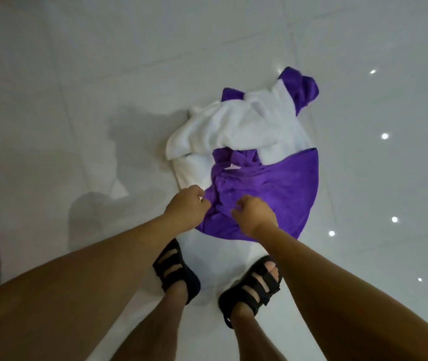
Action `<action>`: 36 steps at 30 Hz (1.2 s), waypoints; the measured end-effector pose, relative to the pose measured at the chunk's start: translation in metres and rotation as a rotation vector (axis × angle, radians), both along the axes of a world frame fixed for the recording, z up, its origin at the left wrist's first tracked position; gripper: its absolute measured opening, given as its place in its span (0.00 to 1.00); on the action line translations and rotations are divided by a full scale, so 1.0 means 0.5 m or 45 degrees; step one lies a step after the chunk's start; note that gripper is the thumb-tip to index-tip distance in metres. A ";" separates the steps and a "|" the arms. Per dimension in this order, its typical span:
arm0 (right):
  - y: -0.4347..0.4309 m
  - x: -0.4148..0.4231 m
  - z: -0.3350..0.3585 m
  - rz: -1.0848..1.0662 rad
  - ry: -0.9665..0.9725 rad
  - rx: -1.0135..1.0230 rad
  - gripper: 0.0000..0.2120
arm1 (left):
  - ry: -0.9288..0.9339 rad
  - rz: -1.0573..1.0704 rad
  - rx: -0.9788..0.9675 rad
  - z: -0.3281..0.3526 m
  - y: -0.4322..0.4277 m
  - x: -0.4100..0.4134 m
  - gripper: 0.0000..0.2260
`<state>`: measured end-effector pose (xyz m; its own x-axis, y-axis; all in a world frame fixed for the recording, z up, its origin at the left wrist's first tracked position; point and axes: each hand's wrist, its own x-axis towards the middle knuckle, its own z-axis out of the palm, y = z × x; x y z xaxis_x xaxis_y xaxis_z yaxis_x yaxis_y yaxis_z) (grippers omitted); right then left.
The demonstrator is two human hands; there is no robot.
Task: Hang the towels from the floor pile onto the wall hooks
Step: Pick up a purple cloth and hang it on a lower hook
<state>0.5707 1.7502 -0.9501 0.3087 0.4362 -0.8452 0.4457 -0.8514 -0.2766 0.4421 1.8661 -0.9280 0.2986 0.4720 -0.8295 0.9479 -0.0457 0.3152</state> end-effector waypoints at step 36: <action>0.132 0.116 0.617 -1.023 0.340 0.956 0.05 | -0.634 -0.336 -0.024 0.487 0.095 0.105 0.11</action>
<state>0.6288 1.8160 -0.6416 0.5774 0.6180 -0.5336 -0.3054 -0.4426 -0.8431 0.4948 1.9137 -0.6846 0.7621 0.3151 -0.5656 0.6417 -0.2512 0.7247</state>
